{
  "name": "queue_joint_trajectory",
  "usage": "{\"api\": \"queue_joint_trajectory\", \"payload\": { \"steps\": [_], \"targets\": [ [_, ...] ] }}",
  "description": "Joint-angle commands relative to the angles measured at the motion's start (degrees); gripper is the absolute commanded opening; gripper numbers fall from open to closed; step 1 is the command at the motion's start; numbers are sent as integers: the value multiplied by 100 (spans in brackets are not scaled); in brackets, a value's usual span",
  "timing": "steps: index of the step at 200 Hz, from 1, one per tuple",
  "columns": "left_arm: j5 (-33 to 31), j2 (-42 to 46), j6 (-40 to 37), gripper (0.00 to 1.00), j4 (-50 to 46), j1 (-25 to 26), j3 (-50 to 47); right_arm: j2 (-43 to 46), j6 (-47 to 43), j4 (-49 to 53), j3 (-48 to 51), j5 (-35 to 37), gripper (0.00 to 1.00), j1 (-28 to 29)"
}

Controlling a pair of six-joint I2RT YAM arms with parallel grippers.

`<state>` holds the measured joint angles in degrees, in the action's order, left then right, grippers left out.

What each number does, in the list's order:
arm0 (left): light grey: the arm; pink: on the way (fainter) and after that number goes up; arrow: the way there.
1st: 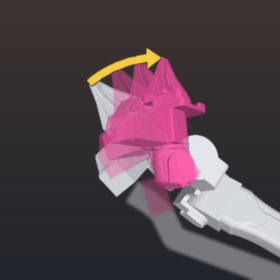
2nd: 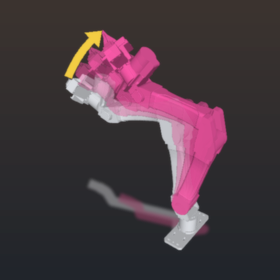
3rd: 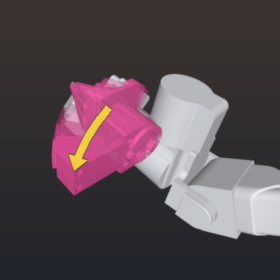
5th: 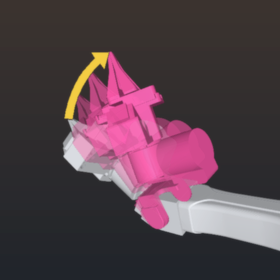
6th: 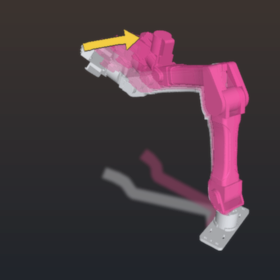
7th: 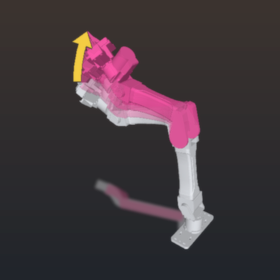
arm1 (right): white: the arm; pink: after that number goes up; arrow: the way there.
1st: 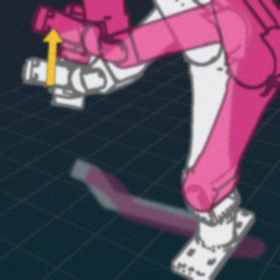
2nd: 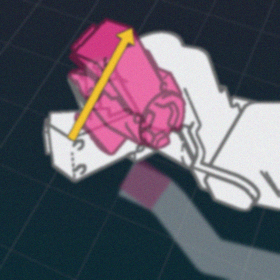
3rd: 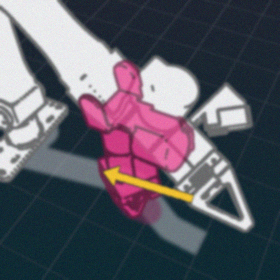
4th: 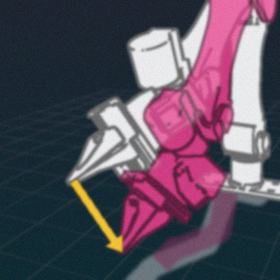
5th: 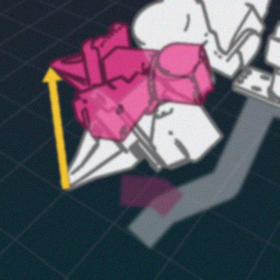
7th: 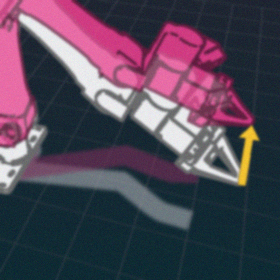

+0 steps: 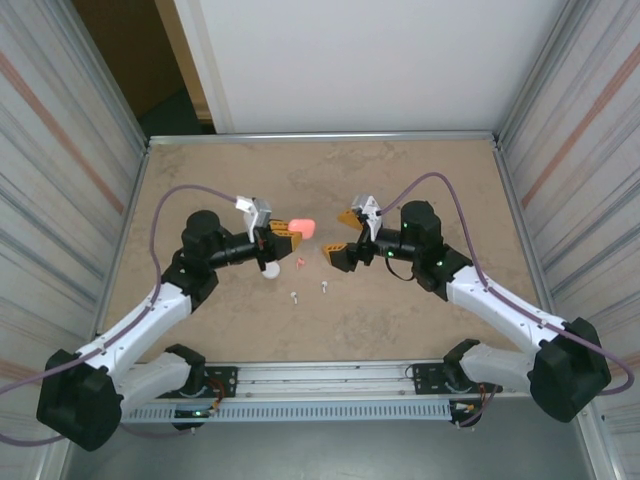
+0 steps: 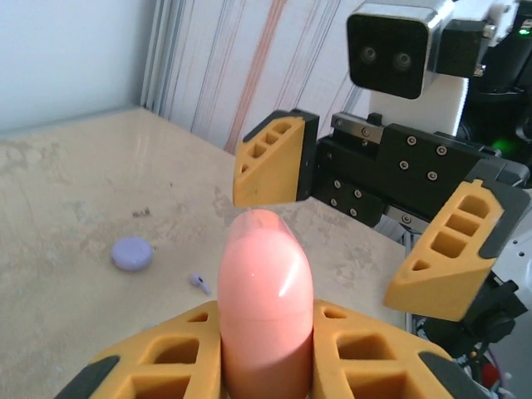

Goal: Insert wireless bluetooth earbuds into charging case

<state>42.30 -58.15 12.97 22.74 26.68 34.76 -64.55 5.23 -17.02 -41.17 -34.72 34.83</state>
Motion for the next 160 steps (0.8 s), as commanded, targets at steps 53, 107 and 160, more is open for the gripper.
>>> {"api": "queue_joint_trajectory", "payload": {
  "steps": [53, 107, 160],
  "targets": [
    [-240, 366, -841, 0, 1580, 475, -370, -157, 1443, -1645, -16, -457, 89, -26],
    [-166, 359, -875, 0, 1524, 513, -306, -386, 1480, -1681, -225, -338, 85, 15],
    [-121, 342, -958, 0, 1402, 514, -266, -462, 1533, -1687, -346, -301, 84, -2]
  ]
}}
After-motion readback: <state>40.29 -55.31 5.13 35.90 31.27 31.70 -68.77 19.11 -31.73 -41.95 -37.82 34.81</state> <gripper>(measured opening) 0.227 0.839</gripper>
